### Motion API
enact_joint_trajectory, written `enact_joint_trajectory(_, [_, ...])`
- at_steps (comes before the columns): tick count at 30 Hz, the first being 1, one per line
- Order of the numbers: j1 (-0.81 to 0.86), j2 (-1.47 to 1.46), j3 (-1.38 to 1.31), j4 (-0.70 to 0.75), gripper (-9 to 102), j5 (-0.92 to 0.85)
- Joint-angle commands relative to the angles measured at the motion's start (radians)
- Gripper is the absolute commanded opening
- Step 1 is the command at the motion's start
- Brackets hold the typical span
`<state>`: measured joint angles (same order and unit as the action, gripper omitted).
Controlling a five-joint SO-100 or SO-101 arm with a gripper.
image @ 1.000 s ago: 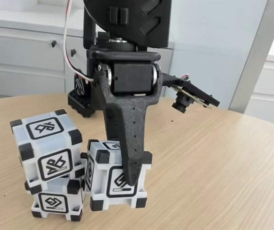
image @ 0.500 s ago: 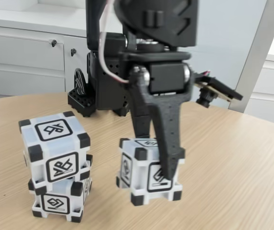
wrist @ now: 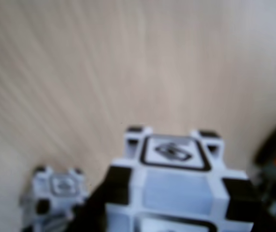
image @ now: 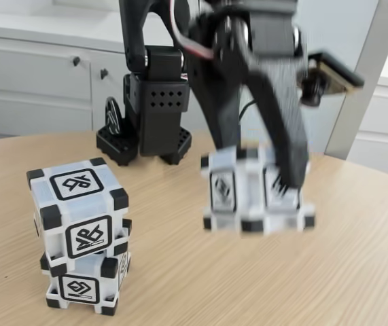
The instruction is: Stack cubes from left to right.
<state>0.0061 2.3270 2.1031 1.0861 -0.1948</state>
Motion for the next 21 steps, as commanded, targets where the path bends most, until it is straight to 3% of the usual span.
enact_joint_trajectory(1, [0.008, 0.118, -0.025, 0.002, 0, -0.037])
enact_joint_trajectory(6, [0.041, 0.222, -0.021, 0.002, 0, -0.091])
enact_joint_trajectory(14, [0.281, 0.244, -0.026, 0.133, 0, -0.091])
enact_joint_trajectory(21, [0.400, 0.245, -0.026, 0.164, 0, -0.071])
